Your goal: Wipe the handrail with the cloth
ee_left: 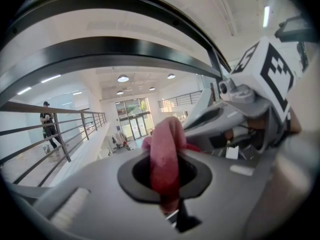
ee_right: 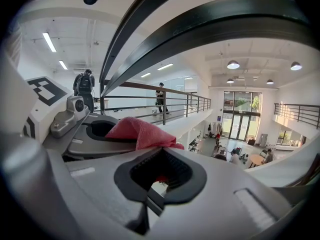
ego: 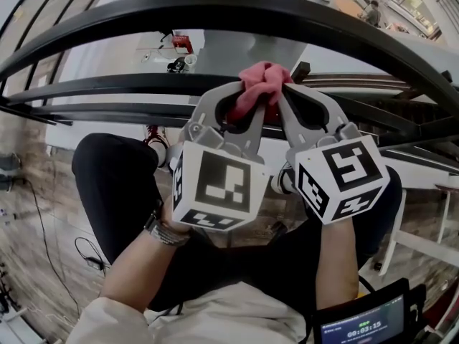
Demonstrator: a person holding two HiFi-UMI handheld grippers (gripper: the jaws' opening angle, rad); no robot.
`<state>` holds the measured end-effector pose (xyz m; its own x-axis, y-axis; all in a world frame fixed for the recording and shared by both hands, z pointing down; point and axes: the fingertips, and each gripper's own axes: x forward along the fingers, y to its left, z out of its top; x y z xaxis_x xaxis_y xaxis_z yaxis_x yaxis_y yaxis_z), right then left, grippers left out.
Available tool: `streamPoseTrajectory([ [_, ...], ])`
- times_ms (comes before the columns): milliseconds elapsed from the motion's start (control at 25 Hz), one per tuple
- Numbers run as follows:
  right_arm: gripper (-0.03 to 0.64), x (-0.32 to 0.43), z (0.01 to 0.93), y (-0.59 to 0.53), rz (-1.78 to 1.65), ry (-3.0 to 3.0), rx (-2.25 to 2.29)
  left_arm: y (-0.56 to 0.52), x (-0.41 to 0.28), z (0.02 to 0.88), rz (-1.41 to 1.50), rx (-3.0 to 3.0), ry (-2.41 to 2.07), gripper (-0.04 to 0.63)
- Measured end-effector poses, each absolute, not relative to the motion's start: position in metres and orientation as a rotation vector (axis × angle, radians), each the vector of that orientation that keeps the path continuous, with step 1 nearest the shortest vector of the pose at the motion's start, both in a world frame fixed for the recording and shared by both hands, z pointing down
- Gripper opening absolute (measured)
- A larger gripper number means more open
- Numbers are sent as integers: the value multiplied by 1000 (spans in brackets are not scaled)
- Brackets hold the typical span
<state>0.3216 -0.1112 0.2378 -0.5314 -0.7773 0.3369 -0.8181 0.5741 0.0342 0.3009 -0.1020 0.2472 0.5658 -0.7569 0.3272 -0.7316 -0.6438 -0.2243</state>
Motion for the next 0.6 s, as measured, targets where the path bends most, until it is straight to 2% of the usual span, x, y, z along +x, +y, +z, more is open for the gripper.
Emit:
streamPoseTrajectory([
  [600, 2, 337, 235, -108, 181, -2493, 1345, -98, 318, 244, -585, -2758, 1243, 25],
])
